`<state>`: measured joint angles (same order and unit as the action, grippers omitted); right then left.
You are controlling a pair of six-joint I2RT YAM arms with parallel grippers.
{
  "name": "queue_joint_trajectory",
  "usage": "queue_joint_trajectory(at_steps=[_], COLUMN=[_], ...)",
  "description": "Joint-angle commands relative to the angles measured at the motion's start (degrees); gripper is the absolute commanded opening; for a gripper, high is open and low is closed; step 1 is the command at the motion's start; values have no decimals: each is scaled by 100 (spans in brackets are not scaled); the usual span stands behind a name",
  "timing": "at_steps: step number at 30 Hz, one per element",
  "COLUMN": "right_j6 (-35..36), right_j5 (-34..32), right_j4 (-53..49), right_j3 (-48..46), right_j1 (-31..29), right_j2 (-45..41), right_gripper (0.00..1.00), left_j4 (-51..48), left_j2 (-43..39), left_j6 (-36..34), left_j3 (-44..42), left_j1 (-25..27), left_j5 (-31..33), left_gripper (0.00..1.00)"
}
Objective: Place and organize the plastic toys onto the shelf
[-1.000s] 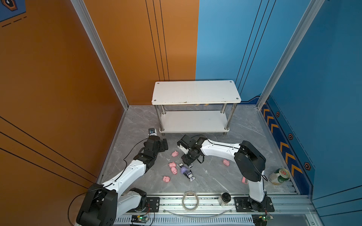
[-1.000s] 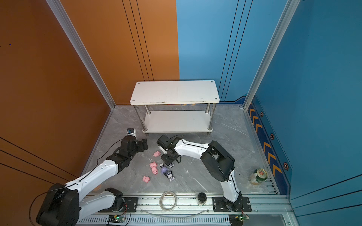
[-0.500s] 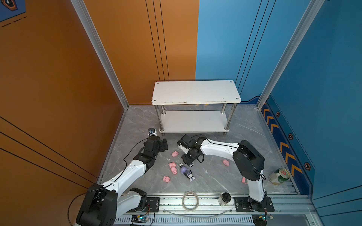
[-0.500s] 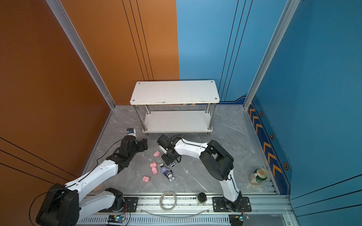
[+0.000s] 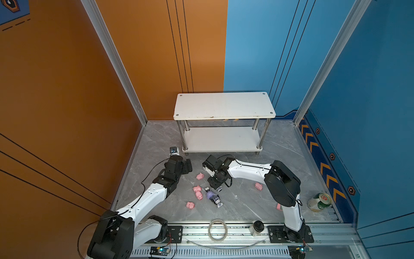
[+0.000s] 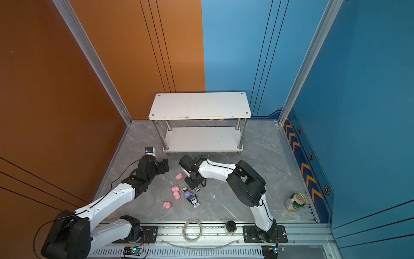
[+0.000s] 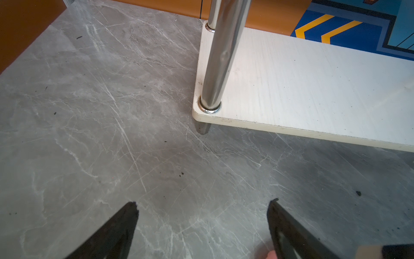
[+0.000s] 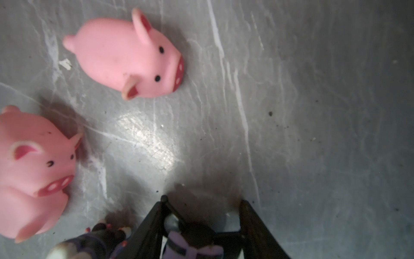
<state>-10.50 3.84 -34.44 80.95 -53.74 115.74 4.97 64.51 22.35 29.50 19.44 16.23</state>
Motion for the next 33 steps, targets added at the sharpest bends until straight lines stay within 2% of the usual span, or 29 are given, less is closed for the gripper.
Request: queue_joint_trajectory(at_steps=[1,8,11,13,18,22,27,30,33], right_j6=[-57,-29,-68,-176,-725,-1260,-1888,-1850,-1703], right_j5=[-264,-496,-749,-775,-312,284,907,739,334], right_j4=[-74,663,1251,1558,2375,2796,3201,3109,2695], right_j3=[60,-292,-612,-765,-1334,-1682,-1988,-2077,-2209], right_j1=[20,312,508,648,1097,1409,1734,1744,1749], right_j2=[25,-723,-1285,-1613,-2569,-3197,-3693,-3923,-4076], right_gripper=[43,29,24,23,17,16,15,14,14], left_j4=[9,157,516,691,762,941,963,882,891], left_j2=[-8,-48,-108,-179,-625,-968,-872,-704,-448], left_j6=[-40,-68,-145,-219,-475,-449,-470,-616,-645], left_j3=[83,30,-74,-102,-35,15,453,634,688], left_j1=[-59,-56,-46,-12,161,621,1353,1667,1757], left_j5=[-11,-269,-870,-1338,-2214,-2652,-3304,-3206,-3049], left_gripper=[92,92,89,82,85,93,95,95,95])
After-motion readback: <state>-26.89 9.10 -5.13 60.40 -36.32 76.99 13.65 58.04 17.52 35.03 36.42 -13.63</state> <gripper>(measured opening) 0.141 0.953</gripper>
